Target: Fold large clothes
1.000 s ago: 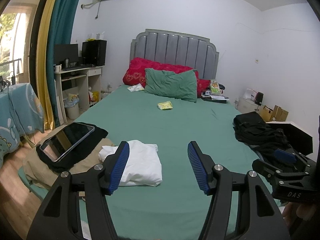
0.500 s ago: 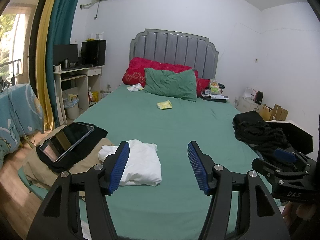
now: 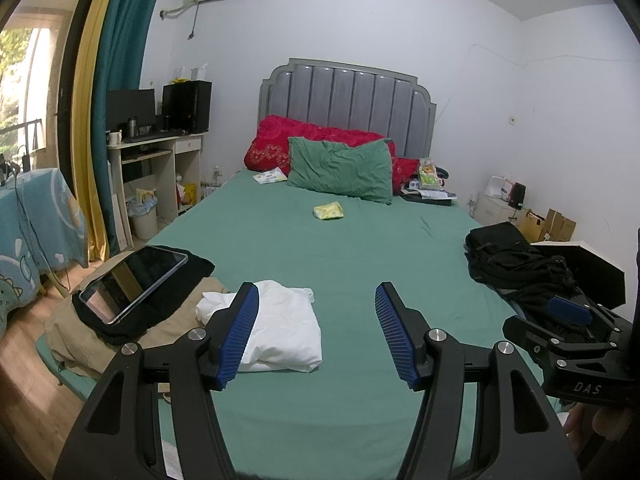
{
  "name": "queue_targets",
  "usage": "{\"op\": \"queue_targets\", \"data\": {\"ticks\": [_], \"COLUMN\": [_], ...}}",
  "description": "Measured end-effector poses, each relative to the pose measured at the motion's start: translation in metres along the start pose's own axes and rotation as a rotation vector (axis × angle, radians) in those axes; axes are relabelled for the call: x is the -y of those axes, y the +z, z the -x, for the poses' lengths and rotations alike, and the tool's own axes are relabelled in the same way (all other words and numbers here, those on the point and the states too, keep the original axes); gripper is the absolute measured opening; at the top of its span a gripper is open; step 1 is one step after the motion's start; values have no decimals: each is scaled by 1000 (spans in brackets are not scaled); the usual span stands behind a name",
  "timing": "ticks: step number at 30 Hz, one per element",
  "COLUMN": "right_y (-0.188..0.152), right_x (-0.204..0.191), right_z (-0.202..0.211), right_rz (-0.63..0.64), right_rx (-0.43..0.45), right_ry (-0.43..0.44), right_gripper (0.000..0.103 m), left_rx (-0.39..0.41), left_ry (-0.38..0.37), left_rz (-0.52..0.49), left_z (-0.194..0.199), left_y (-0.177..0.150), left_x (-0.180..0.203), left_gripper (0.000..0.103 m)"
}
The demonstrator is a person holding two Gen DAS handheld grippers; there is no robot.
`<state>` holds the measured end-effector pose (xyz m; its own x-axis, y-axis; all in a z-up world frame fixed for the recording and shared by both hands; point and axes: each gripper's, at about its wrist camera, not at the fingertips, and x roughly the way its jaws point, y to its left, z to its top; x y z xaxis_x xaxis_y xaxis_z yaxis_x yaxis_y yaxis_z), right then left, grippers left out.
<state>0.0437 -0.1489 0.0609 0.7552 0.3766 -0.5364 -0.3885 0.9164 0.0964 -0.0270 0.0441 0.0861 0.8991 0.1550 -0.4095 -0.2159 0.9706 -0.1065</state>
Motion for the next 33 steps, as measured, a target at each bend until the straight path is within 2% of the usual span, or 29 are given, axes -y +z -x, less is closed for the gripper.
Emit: {"op": "queue_targets", "data": {"ticks": [33], "right_y": [1], "right_x": [3], "right_z": [1], "right_rz": [-6], "right_rx": [4], "right_ry": [2], "right_gripper": [97], "left_rx": [-5], "left_ry": [-6], "left_rz": [-7], "left_z": [1], "left_y": [3], "left_x": [-2], "left_gripper": [64]}}
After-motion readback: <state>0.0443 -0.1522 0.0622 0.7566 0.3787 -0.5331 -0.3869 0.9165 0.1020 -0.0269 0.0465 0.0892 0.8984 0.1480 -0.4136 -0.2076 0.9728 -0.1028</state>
